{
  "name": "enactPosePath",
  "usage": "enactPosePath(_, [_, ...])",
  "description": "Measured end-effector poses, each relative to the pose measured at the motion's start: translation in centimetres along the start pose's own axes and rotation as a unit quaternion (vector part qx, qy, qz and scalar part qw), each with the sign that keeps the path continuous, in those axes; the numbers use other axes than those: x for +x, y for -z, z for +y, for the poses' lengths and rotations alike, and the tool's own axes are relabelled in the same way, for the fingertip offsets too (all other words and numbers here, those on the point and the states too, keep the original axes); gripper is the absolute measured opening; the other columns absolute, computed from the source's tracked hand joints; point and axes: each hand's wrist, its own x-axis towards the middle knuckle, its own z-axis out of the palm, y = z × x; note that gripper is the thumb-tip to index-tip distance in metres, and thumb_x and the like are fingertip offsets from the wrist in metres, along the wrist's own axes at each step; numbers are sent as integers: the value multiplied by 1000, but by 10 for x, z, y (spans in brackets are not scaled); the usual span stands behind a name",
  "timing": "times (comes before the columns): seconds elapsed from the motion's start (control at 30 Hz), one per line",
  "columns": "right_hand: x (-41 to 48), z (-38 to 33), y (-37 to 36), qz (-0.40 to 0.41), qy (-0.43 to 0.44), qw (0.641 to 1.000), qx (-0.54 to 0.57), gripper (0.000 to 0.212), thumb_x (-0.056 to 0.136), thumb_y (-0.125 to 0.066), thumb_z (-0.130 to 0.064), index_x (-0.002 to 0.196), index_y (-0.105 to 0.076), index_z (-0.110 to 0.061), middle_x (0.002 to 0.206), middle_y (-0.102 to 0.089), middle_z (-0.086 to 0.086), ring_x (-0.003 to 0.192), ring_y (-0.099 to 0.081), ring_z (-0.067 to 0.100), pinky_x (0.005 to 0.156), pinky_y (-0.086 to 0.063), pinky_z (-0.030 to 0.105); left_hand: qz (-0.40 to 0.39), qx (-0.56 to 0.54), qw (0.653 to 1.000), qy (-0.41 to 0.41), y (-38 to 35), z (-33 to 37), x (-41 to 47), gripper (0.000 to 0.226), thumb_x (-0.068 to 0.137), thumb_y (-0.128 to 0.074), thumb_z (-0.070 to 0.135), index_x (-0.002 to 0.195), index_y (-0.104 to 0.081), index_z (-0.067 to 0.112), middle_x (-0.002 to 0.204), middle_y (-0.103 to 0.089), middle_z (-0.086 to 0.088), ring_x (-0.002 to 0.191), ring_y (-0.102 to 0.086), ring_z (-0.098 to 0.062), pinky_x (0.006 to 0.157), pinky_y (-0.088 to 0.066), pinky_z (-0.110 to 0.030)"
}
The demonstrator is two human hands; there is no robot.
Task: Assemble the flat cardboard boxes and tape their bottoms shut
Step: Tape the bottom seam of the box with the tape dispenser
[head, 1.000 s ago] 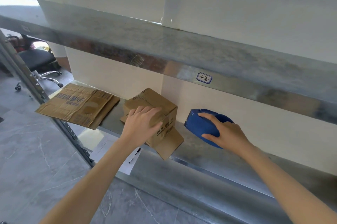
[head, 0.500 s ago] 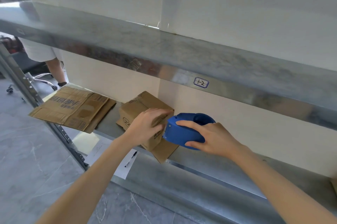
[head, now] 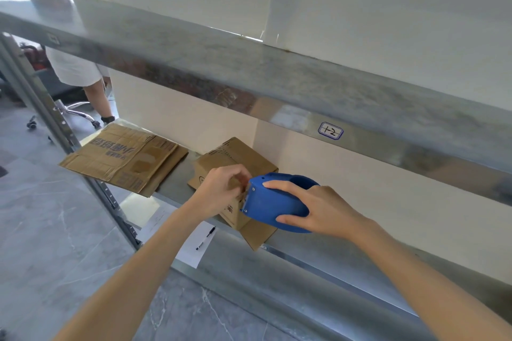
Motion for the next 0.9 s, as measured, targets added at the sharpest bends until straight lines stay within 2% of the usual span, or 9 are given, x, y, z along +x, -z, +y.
enactPosePath(0.17, [2, 1, 11, 22, -6, 999, 45, 64, 86, -58, -61, 132, -17, -76, 74, -56, -30, 60, -53, 4, 52, -32, 15, 25, 6, 999, 23, 17, -10, -3, 27, 85, -66, -3, 80, -65, 23, 81, -69, 11, 81, -61, 0, 72, -39, -6])
enactPosePath(0.23, [1, 2, 18, 21, -12, 998, 53, 63, 85, -60, -59, 134, -21, -73, 76, -51, -43, 61, -53, -1, 54, -38, 14, 38, -1, 999, 35, 28, -18, -7, 21, 87, -69, 1, 81, -66, 21, 83, -69, 10, 82, -61, 0, 73, -39, -6])
enactPosePath(0.3, [-2, 6, 22, 19, -21, 999, 45, 63, 86, -62, -57, 134, -23, -72, 77, -49, -48, 63, -54, -4, 57, -39, 12, 44, -15, 998, 51, 36, -28, -15, 18, 86, -69, 0, 84, -67, 17, 84, -69, 7, 83, -62, -5, 77, -44, -13])
enactPosePath(0.37, [-6, 11, 22, 12, -27, 999, 34, 63, 86, -62, -58, 132, -23, -74, 77, -50, -45, 62, -54, -1, 51, -36, 15, 47, -32, 995, 81, 37, -38, -27, 16, 87, -67, -2, 86, -67, 14, 86, -68, 1, 86, -63, -15, 82, -52, -30])
enactPosePath(0.43, [-8, 17, 21, -7, -31, 999, 26, 63, 85, -62, -58, 130, -21, -76, 79, -53, -39, 62, -54, 3, 51, -35, 15, 31, -56, 993, 103, 29, -46, -39, 15, 88, -66, -1, 89, -66, 14, 88, -67, -1, 88, -63, -19, 85, -52, -38])
enactPosePath(0.6, [-14, 33, 19, -17, -49, 999, 13, 64, 84, -62, -58, 126, -20, -79, 72, -55, -27, 58, -53, 8, 52, -36, 16, 20, -152, 982, 113, -2, -47, -49, 31, 88, -74, 21, 110, -62, 38, 87, -68, -3, 87, -66, -12, 78, -52, -20])
enactPosePath(0.73, [-20, 44, 14, -18, -69, 997, 28, 63, 84, -63, -57, 125, -21, -80, 63, -55, -6, 58, -52, 13, 54, -41, 17, 63, -124, 984, 115, -17, -51, -42, 33, 84, -77, 26, 108, -64, 45, 78, -69, 3, 77, -64, -12, 73, -50, -24])
enactPosePath(0.8, [-21, 46, 13, -18, -70, 997, 25, 62, 84, -63, -57, 127, -22, -78, 64, -57, -9, 57, -53, 9, 52, -37, 16, 66, -118, 986, 100, -22, -54, -40, 34, 85, -77, 27, 110, -64, 46, 76, -69, 6, 72, -62, -7, 71, -48, -20])
enactPosePath(0.9, [-21, 47, 12, -23, -75, 997, 22, 63, 85, -62, -57, 130, -22, -75, 74, -55, -31, 60, -53, 1, 51, -34, 15, 79, -102, 987, 91, -25, -58, -36, 34, 85, -76, 28, 112, -65, 46, 76, -69, 8, 68, -59, -2, 68, -44, -17])
